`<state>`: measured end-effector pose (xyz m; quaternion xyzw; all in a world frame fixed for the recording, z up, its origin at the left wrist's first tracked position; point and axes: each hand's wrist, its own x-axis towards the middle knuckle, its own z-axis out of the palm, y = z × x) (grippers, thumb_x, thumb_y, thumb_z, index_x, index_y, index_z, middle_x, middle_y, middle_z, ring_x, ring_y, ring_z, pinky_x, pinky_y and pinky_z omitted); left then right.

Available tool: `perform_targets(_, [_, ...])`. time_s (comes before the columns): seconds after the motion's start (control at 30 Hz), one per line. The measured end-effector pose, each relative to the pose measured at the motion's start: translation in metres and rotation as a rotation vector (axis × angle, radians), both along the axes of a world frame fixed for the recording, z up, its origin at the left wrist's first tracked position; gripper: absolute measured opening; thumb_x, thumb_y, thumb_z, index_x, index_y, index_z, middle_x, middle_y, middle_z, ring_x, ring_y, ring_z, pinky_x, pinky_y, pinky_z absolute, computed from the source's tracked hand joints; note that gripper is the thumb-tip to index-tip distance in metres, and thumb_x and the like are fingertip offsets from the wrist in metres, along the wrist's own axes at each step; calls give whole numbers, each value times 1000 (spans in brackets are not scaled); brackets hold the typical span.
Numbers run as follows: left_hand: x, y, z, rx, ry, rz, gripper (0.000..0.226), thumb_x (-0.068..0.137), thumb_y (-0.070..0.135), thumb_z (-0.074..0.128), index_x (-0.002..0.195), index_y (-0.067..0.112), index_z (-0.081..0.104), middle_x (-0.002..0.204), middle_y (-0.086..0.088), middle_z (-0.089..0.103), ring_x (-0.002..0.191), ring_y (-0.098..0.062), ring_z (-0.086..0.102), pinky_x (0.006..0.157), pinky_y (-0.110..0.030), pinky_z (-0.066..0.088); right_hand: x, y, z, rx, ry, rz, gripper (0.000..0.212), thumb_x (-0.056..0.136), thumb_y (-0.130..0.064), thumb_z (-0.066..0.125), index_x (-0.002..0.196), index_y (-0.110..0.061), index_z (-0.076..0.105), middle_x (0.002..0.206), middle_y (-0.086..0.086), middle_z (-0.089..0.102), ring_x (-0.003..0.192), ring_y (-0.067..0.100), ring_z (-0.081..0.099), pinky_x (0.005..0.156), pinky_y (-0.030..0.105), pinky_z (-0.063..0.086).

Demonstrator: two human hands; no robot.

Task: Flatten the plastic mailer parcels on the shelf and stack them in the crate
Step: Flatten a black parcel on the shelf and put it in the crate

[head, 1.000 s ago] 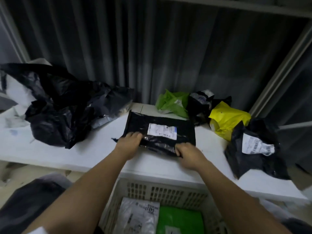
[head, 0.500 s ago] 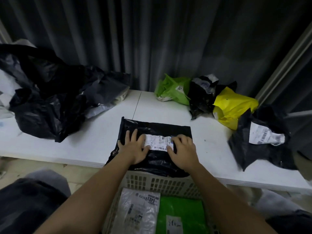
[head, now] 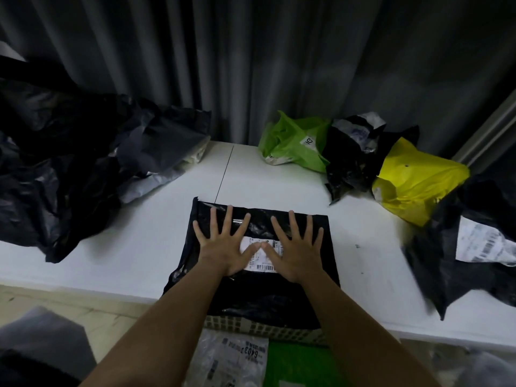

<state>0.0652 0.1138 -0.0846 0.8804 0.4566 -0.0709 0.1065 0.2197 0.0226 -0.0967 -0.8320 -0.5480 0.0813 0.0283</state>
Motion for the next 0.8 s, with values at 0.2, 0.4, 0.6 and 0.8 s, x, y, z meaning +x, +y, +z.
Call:
perform_targets(0.2, [-1, 0, -10, 4, -33, -4, 72, 85, 77, 7, 144, 47, -21, 152, 5, -36, 137, -34, -35, 105, -69, -15, 0, 1, -4, -36, 19, -33, 73, 80, -79, 3, 144, -51, -18, 156, -4, -27, 140, 37, -29, 110, 61, -18])
perform_targets(0.4, [-1, 0, -13, 11, -23, -5, 70, 85, 76, 6, 145, 48, -19, 153, 6, -33, 139, -35, -33, 105, -70, -13, -1, 1, -2, -80, 31, -30, 69, 85, -78, 10, 145, -52, -14, 157, -5, -24, 140, 37, -28, 109, 61, -20])
perform_targets(0.6, [-2, 0, -14, 17, -11, -4, 67, 87, 73, 5, 146, 47, -16, 155, 5, -28, 140, -35, -31, 105, -70, -14, -2, 3, -1, -105, 28, -34, 70, 85, -78, 11, 146, -52, -11, 158, -4, -21, 141, 38, -27, 109, 62, -18])
perform_targets(0.8, [-2, -2, -10, 12, 0, 4, 68, 88, 73, 7, 147, 46, -13, 157, 5, -24, 141, -35, -28, 106, -70, -13, 3, -5, 18, -169, 182, 20, 73, 82, -82, 14, 143, -55, -15, 155, -7, -30, 139, 35, -33, 108, 62, -20])
